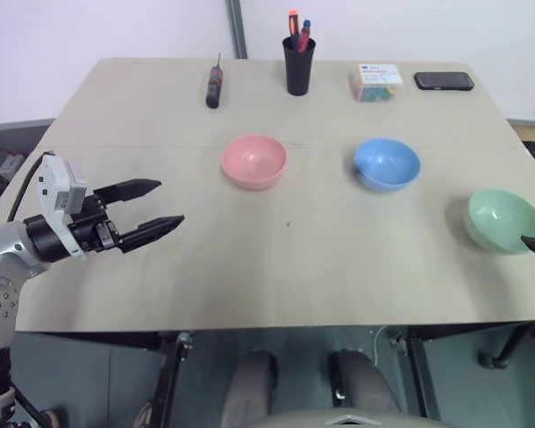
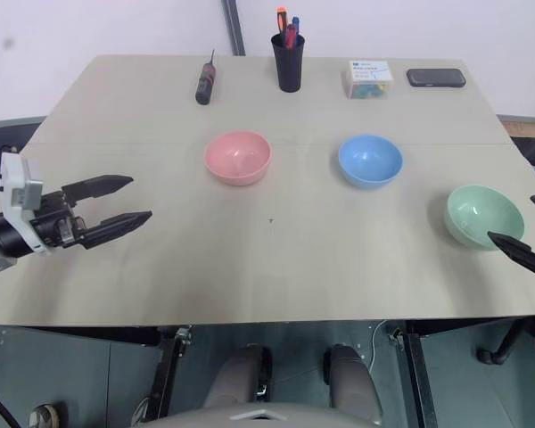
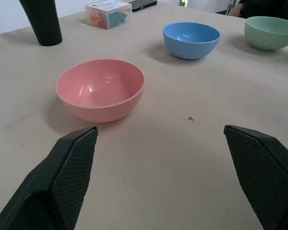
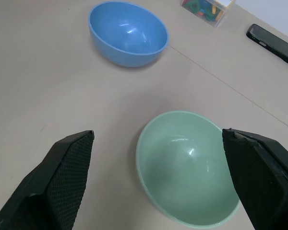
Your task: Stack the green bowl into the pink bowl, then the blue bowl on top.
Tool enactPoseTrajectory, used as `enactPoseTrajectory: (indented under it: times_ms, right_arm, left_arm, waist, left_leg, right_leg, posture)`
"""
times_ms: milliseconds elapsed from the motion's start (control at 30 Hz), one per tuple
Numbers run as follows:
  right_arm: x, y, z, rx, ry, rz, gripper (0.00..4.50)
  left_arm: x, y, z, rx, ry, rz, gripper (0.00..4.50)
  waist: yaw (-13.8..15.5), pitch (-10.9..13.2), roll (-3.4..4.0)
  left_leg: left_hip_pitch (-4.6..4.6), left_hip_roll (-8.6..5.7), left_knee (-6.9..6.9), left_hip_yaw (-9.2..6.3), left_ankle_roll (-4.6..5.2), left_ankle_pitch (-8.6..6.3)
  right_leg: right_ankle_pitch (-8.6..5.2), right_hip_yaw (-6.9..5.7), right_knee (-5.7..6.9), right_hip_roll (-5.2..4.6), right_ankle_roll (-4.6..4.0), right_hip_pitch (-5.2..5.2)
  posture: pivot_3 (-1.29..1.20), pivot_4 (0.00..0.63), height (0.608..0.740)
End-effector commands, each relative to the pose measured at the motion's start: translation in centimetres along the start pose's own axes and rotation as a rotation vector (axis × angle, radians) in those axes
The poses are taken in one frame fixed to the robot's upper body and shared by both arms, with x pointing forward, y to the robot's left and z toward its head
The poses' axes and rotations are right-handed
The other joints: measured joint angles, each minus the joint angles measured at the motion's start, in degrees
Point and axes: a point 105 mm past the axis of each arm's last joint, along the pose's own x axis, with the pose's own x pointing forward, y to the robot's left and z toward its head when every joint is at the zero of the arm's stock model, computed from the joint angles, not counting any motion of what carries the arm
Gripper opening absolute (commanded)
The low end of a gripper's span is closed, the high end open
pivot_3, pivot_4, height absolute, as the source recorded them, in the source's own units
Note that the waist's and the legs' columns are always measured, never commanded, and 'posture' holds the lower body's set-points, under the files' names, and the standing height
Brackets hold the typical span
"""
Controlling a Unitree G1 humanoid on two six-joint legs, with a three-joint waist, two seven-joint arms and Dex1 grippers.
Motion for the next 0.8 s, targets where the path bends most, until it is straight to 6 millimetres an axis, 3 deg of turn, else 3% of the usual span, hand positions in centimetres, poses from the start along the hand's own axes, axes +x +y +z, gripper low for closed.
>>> enactPoseTrajectory:
  times_ms: [33,133,267,467,667,800]
  right_arm:
    - [0.4,0.0,0.5,-0.020,-0.028,0.002,4.50]
    - [1.6,0.8,0.6,-0.013,-0.063,0.031,4.50]
    - [2.7,1.4,0.9,-0.015,-0.100,0.050,4.50]
    - [5.4,3.6,1.8,-0.015,-0.180,0.121,4.50]
    - [10.0,8.7,4.5,-0.022,-0.339,0.282,4.50]
    - [12.0,11.6,5.8,-0.024,-0.398,0.359,4.50]
  left_arm:
    - [0.9,-0.4,1.3,0.045,-0.022,-0.021,4.45]
    - [2.5,-1.0,1.4,0.039,-0.057,-0.046,4.45]
    - [3.1,-1.4,1.4,0.040,-0.060,-0.059,4.45]
    - [5.4,-1.2,1.8,0.155,-0.026,-0.010,4.45]
    - [8.1,0.2,1.5,0.314,0.121,0.094,4.45]
    - [10.0,2.2,0.4,0.508,0.355,0.110,4.45]
  waist:
    - [0.01,0.00,0.00]
    - [0.06,-0.01,-0.03]
    - [-0.12,-0.01,-0.02]
    - [0.01,-0.01,-0.01]
    - [-0.04,-0.01,-0.02]
    - [0.25,0.02,0.00]
  left_leg:
    - [0.00,0.00,0.00,0.00,0.00,0.00]
    - [0.01,0.00,0.02,-0.01,0.00,0.00]
    - [0.04,-0.01,0.01,-0.02,0.00,0.00]
    - [0.03,-0.01,0.02,-0.02,0.00,0.00]
    - [0.02,-0.01,0.02,-0.05,0.00,0.01]
    - [-0.06,-0.06,0.07,-0.11,-0.01,0.01]
  right_leg:
    - [0.00,0.00,0.00,0.00,0.00,0.00]
    - [0.01,-0.01,0.01,0.00,0.01,0.03]
    - [0.01,0.00,0.02,0.00,0.01,0.05]
    - [0.02,0.00,0.04,0.00,0.01,0.03]
    - [0.02,-0.01,0.04,0.02,0.00,0.02]
    - [0.03,-0.04,0.13,0.05,0.00,-0.03]
  posture:
    - [0.00,0.150,0.740]
    - [0.00,0.150,0.740]
    - [0.00,0.150,0.740]
    - [0.00,0.150,0.740]
    - [0.00,0.150,0.740]
    - [0.00,0.150,0.740]
